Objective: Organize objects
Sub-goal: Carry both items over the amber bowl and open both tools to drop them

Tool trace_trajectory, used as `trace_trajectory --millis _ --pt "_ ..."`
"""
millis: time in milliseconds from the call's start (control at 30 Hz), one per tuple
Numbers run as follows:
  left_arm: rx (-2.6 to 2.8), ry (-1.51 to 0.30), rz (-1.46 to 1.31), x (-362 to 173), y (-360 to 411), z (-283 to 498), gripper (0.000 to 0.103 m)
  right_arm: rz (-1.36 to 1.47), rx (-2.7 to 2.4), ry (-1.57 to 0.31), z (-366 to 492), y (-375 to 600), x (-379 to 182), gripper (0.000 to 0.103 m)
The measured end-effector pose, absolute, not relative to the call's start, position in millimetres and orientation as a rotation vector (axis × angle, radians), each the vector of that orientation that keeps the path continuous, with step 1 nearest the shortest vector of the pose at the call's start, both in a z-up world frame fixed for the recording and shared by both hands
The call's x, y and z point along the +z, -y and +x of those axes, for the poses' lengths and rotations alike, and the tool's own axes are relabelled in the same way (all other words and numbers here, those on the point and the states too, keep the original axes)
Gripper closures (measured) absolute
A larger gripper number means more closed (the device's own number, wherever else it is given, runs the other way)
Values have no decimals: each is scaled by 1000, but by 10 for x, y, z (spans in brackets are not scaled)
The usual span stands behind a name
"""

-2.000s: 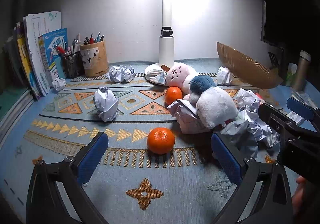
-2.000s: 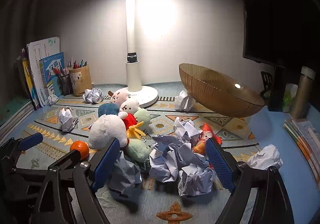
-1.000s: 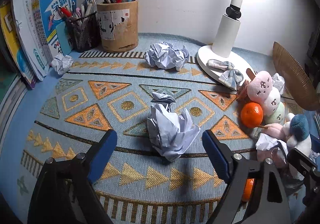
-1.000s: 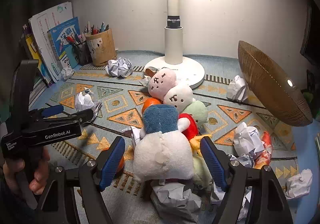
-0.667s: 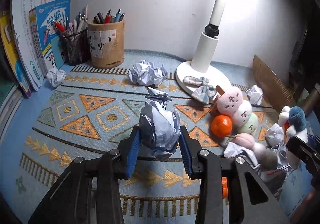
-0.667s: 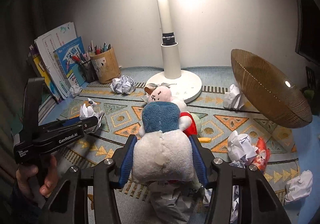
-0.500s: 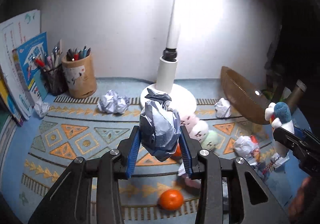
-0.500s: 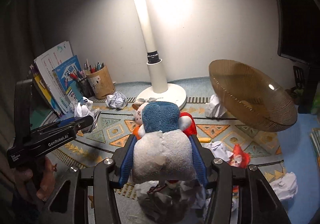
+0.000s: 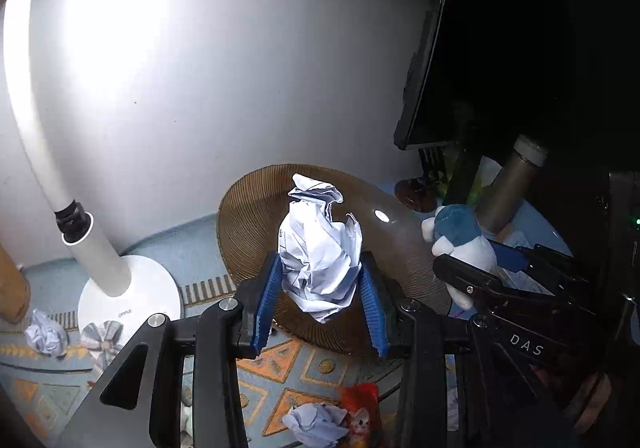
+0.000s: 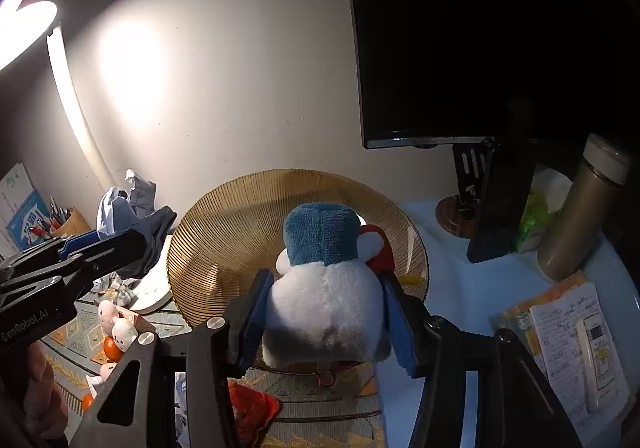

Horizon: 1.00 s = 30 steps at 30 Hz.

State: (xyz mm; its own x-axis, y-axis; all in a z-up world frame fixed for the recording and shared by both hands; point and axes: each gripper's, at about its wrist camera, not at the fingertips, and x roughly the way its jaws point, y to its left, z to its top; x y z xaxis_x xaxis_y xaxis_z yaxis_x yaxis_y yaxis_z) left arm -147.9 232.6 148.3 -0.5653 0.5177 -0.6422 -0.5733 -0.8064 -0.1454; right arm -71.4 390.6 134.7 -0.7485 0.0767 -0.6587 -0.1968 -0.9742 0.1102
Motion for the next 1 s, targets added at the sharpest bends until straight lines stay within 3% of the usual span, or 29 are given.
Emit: trace_trajectory --millis 100,133,167,267,333,633,1000 --pt "2319 -106 -972 1367 -2424 -1572 45 -1093 2818 -270 -803 -3957 1247 50" --pt "2325 -111 -984 1342 -2426 -1588 26 -1090 2824 -269 -817 -3968 1240 48" --pt "2336 -102 -973 1336 -2403 -1586 18 -1070 2831 -253 -817 -3967 1248 41" --pt "2349 -74 -954 1331 -2228 -1579 18 -960 2829 -162 -802 -3949 1334 24" --pt "2362 -49 -942 1355 -2111 -1570 17 -896 2835 -93 -836 -3914 1411 19" --pt "2461 -24 -1011 1252 -1642 -1670 17 -872 2776 212 -1342 -3608 1189 18" --pt "2444 -2 -1176 930 -1758 -1901 16 -982 2693 184 -1547 -3788 871 18"
